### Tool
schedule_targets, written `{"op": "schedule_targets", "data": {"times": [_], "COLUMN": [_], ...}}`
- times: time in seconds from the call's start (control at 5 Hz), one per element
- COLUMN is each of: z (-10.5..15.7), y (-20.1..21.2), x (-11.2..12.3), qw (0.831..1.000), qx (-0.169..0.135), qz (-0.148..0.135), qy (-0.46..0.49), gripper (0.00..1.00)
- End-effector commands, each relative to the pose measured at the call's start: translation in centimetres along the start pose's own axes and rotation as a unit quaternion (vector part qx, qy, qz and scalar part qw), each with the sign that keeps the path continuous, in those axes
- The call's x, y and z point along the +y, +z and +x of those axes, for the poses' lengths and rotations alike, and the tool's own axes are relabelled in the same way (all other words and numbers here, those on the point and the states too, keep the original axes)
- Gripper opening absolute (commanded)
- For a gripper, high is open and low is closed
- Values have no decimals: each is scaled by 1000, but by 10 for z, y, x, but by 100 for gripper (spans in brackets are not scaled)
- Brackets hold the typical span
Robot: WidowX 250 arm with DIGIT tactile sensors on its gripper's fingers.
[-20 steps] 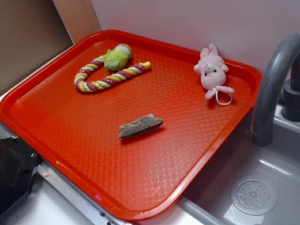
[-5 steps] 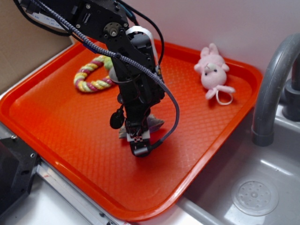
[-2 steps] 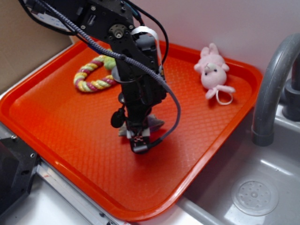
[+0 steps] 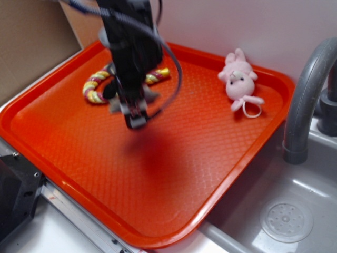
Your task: Grab the wood chip.
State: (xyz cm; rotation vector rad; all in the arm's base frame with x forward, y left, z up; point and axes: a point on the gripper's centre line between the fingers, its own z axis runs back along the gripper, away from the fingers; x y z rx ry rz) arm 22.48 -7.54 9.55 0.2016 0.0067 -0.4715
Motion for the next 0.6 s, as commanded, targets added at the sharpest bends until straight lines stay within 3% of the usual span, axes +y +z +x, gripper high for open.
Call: {"op": "schedule_targets", "data": {"times": [0.0, 0.2, 0.4], "z": [-21, -35, -50], "y": [80, 101, 110], "x": [54, 66, 76], "qw": [985, 974, 964], "qx": [-48, -63, -101], "qz": [28, 42, 0], "qy": [161, 215, 246], "gripper": [0, 0, 0]}}
